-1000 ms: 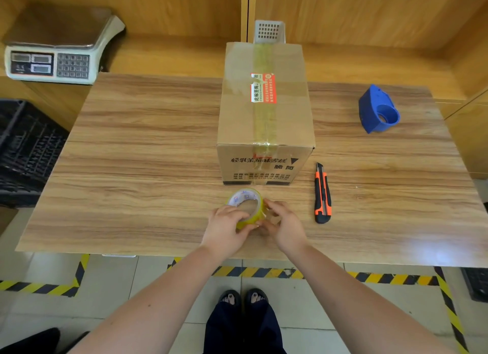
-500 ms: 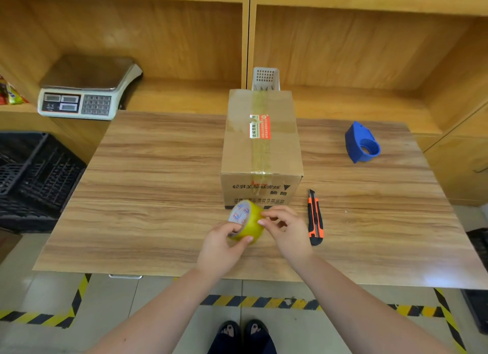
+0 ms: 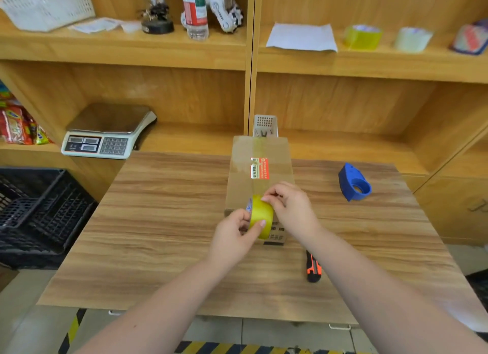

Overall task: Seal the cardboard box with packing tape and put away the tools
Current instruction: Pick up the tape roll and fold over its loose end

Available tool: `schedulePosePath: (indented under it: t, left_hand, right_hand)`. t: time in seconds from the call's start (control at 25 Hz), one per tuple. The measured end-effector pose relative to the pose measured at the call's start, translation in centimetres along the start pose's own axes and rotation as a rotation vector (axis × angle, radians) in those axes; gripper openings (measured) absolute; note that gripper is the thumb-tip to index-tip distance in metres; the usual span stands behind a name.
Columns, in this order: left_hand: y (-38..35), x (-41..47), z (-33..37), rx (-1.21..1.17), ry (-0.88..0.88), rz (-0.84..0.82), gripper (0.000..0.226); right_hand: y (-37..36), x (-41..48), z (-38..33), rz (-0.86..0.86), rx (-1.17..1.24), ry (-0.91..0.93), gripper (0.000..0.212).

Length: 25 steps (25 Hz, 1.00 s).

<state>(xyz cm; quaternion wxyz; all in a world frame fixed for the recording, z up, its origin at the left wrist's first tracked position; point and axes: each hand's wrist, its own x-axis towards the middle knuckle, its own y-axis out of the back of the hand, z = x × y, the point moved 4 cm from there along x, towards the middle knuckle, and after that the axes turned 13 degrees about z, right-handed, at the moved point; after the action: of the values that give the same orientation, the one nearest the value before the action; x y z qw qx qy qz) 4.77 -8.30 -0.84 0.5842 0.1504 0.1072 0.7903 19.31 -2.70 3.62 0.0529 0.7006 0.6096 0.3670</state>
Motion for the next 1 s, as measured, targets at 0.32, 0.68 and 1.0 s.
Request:
schedulePosePath:
  t: [0.32,0.68,1.0]
  left_hand:
    - [-0.5,3.6,4.5,-0.118,0.029,0.032,0.033]
    - [-0.6,7.3,11.7,-0.136,-0.041,0.058,0.033]
    - [0.9,10.2,17.1,-0.119,-0.008,0.089,0.042]
  right_hand:
    - [1.8,4.9,-1.9,0.044,-0.141,0.106,0.008]
    - [5.7,10.2,-5.5,0.216,-0.191,0.242,0.009]
    - [9.9,14.2,-11.2,0.213,-0.192,0.407,0.014]
